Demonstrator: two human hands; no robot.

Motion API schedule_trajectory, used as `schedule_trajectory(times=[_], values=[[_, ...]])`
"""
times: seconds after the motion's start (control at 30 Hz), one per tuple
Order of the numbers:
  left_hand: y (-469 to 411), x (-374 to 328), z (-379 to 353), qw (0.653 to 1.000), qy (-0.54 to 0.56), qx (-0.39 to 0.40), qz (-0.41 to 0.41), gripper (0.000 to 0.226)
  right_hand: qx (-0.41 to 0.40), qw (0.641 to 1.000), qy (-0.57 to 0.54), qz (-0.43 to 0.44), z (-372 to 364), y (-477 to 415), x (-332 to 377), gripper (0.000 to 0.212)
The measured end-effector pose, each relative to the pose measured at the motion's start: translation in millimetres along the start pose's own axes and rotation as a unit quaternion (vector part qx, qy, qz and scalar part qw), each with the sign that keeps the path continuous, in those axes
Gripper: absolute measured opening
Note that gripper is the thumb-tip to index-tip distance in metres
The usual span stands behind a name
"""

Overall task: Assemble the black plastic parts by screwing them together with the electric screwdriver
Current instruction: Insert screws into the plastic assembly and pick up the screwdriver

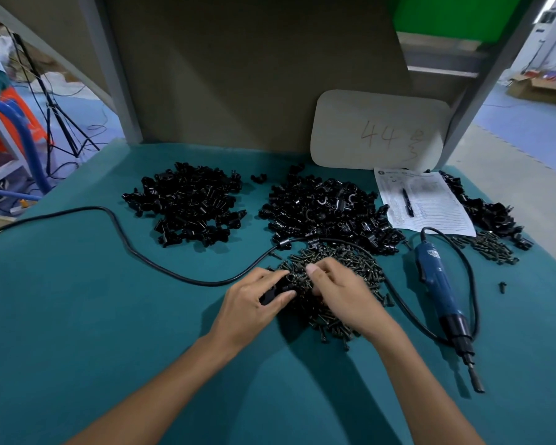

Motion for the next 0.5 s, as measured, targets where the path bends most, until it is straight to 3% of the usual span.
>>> schedule_trajectory(times=[0.1, 0.2, 0.27, 0.33, 0.5], values=[[0, 0, 1, 1.000, 0.011, -0.010, 0.012, 0.047, -0.095, 0.992, 0.087, -0.004, 47, -4, -17, 0.030], [0, 1, 0, 1.000, 0.013, -0.015, 0.014, 0.046, -0.205, 0.939, 0.260, -0.093, 101, -3, -57, 0.055], [0, 1, 0, 1.000, 0.017, -0.017, 0.014, 0.046, -0.183, 0.909, 0.324, -0.188, 125, 0, -88, 0.077], [0, 1, 0, 0.999, 0.022, -0.017, 0.017, 0.049, -0.135, 0.910, 0.300, -0.251, 132, 3, -116, 0.086], [1, 0, 1, 1.000, 0.018, -0.014, 0.020, 0.053, -0.135, 0.924, 0.235, -0.270, 135, 6, -141, 0.049]])
Point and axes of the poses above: each hand's wrist, its own y-axis away from the middle knuckle, its own z-axis out of the back of the hand, x = y × z, the point moved 4 cm from there along -y, towards the middle knuckle, and after that the axes turned 3 degrees about -x, right-handed, at the moved point
